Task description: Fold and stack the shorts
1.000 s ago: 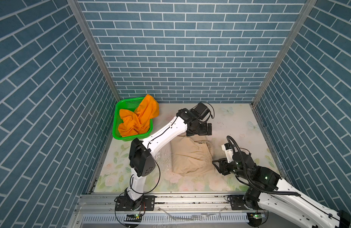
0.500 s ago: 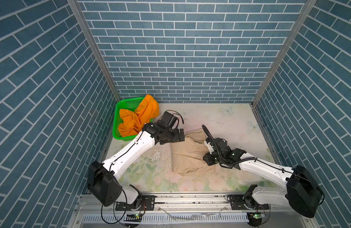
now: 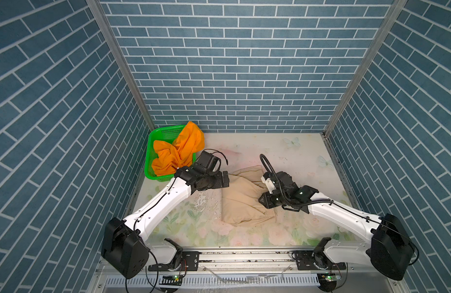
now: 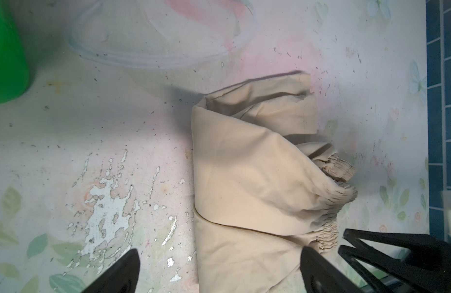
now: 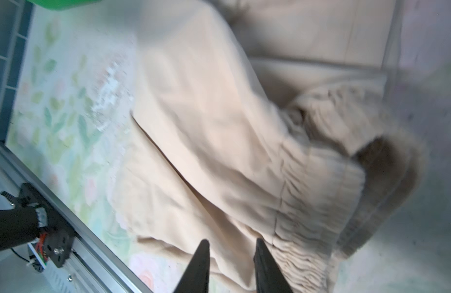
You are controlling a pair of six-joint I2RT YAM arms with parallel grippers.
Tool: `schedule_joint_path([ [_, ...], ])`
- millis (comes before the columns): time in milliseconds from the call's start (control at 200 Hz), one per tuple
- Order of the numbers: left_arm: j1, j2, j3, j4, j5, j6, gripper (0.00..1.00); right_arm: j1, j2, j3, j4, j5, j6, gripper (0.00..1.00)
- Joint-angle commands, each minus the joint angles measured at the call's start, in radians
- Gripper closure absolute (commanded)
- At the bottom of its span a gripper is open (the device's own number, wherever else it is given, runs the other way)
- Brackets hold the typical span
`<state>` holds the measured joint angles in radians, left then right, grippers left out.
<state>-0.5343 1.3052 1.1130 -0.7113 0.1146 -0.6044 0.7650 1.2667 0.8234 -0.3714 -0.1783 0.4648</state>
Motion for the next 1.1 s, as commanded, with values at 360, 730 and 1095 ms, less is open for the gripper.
schedule_joint_path([
  [360,0.047,-0.084,-0.061,-0.016,0.0,0.047,0.0,-0.254,0.491,0.093,0.317,-0.249,-0.12,0.83],
  [730,0.15,-0.216,-0.053,-0.073,0.026,0.076,0.0,-0.134,0.242,0.22,-0.035,-0.06,-0.402,0.44],
  [1095,0.233,-0.307,-0.01,-0.203,0.026,0.136,0.0,0.248,0.246,0.224,-0.194,0.062,-0.616,0.19],
])
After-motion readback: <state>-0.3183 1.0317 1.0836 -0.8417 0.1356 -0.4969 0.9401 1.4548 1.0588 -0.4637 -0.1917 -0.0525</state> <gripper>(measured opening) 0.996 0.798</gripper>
